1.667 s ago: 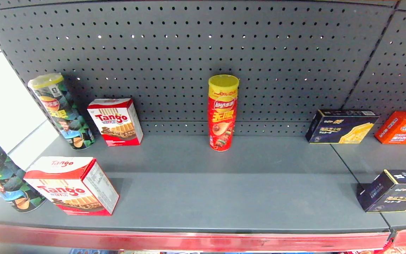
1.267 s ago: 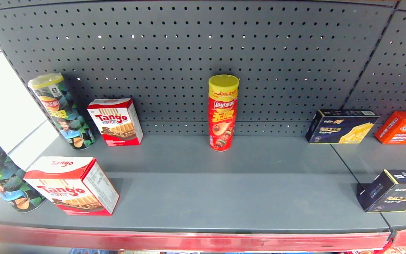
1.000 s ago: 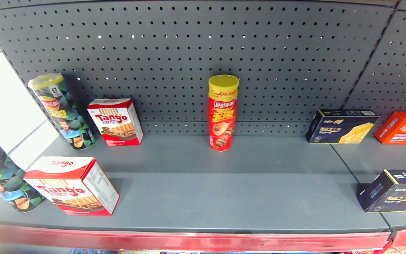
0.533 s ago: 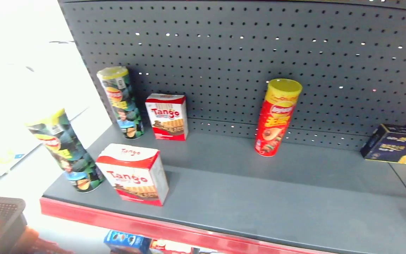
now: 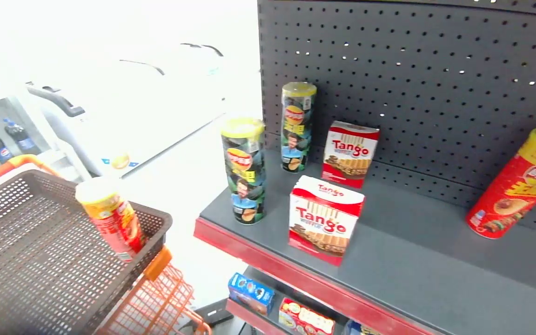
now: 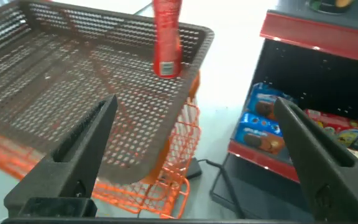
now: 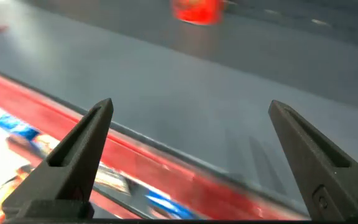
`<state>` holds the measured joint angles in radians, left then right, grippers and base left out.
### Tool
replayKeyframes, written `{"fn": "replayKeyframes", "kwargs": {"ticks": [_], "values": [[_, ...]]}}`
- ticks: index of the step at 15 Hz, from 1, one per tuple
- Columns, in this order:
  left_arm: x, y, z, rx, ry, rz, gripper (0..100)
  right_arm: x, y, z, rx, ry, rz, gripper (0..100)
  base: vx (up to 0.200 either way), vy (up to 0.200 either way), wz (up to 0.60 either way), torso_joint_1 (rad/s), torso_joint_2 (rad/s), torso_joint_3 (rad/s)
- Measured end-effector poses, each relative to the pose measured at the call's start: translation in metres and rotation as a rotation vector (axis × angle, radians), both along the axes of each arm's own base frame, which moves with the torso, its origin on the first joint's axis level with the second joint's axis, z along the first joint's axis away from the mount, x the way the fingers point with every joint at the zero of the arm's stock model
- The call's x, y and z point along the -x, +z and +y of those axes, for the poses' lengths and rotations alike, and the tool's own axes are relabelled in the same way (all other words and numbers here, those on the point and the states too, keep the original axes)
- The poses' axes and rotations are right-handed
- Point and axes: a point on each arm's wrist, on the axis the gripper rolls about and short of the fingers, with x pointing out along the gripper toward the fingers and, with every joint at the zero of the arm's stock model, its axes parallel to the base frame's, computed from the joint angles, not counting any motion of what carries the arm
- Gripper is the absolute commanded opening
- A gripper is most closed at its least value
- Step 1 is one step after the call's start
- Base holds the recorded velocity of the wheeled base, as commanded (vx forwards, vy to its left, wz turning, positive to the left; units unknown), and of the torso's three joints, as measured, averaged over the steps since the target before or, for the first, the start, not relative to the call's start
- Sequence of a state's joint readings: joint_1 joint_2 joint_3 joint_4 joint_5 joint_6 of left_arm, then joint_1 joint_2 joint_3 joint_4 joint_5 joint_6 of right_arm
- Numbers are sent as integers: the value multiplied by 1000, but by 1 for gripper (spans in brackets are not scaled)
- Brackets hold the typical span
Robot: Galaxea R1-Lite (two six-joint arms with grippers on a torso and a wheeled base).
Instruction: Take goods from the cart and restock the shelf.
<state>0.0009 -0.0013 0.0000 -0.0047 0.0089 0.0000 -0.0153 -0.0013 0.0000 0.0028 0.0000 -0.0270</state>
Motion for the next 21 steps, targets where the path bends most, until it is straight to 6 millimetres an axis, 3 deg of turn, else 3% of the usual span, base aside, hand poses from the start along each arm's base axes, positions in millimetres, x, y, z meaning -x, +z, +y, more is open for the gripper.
{"fn": "replayKeyframes", "kwargs": {"ticks": [12,14,17,21], "values": [[2,6,0,-16,-4,-18,100,0,0,0,0,0,-1,100,0,0,0,0,0,0],[4,21,0,-43,-14,-22,100,0,0,0,0,0,-1,100,0,0,0,0,0,0],[-7,59,0,-53,-24,48,100,0,0,0,0,0,-1,100,0,0,0,0,0,0],[-58,110,0,-25,-12,134,100,0,0,0,0,0,-1,100,0,0,0,0,0,0]]}}
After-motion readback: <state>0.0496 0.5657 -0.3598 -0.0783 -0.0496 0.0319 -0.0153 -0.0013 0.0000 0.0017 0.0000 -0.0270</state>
